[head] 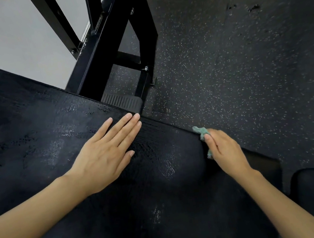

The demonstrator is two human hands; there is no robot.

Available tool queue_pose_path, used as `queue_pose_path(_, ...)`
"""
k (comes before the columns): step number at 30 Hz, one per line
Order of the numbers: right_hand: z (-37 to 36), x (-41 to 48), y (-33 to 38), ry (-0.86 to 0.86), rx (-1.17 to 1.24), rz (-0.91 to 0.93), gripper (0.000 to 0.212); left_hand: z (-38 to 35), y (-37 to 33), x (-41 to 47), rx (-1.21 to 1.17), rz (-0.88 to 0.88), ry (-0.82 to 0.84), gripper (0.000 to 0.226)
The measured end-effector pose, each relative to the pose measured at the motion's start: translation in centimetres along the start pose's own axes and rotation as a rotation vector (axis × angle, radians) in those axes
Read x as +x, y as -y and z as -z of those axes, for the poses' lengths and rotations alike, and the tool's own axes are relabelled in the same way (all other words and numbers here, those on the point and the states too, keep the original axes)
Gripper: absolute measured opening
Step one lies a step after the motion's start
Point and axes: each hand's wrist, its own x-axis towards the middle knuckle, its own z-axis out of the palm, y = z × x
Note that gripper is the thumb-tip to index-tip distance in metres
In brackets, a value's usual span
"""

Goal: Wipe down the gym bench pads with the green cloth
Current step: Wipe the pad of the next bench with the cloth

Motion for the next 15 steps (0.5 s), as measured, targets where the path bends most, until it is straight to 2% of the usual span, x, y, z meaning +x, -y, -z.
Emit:
queue_pose_path(2, 0.5, -0.7, -1.7, 0.007, 0.003, -0.068, 0.024, -0.4, -1.2, 0.6, -0.006, -0.02, 0.001, 0.061)
queue_pose_path(5, 0.2, -0.6, -1.5, -0.016, -0.006, -0.114, 0.026, -0.7, -2.7, 1.5, -0.016, -0.028, 0.005, 0.061)
queue_pose_path(8, -0.2, 0.8, 1.5, -0.037, -0.01, -0.053, 0.031, -0.9, -3.9, 2.5, -0.018, -0.043, 0.001, 0.061)
queue_pose_path(12, -1.0, 3.7, 7.1, 0.05, 0.055, 0.09, 0.035, -1.0, -4.7, 3.9, -0.01, -0.053, 0.017, 0.062)
queue_pose_path(15, -1.4, 4.0, 7.9, 0.04, 0.104, 0.116, 0.041, -1.3, -5.3, 4.1, 0.0, -0.02, 0.023, 0.064)
